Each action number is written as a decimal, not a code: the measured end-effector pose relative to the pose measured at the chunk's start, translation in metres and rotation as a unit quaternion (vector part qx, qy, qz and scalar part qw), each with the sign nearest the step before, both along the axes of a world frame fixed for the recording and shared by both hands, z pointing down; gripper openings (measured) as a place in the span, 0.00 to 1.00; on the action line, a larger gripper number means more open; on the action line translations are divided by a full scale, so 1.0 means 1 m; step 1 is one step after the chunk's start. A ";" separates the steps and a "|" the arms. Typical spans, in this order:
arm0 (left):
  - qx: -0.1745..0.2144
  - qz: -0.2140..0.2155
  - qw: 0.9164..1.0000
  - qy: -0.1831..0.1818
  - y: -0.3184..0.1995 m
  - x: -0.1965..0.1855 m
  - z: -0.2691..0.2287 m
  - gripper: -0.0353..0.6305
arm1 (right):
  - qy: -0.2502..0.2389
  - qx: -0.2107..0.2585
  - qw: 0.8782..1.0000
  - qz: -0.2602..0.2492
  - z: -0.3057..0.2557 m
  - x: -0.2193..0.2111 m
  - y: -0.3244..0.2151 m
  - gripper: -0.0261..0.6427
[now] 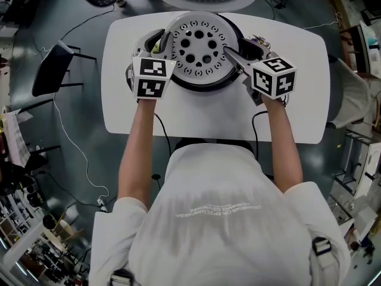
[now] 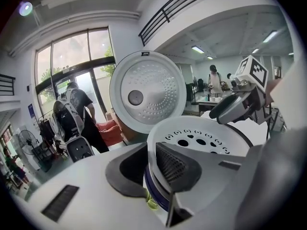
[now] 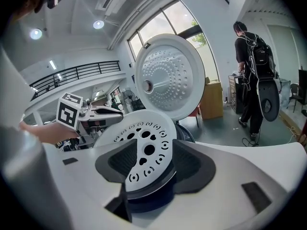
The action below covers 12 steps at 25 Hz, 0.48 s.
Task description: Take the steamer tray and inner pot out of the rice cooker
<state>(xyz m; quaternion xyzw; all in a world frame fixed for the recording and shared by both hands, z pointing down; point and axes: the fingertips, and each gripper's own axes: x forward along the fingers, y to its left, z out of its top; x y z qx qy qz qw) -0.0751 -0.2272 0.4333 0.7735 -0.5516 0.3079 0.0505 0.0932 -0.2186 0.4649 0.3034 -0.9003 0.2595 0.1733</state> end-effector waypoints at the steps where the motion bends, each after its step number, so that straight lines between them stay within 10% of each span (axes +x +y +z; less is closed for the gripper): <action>1: 0.003 -0.001 1.000 0.002 0.000 0.000 -0.002 0.15 | 0.000 0.001 1.000 -0.001 -0.001 0.000 0.000 0.38; 7: 0.022 -0.023 0.999 -0.045 0.011 -0.002 -0.014 0.15 | -0.003 -0.003 1.000 -0.011 0.003 0.002 0.009 0.38; 12: 0.013 -0.049 0.999 -0.005 0.013 -0.008 -0.014 0.15 | -0.001 -0.007 1.000 -0.024 0.006 0.001 0.010 0.38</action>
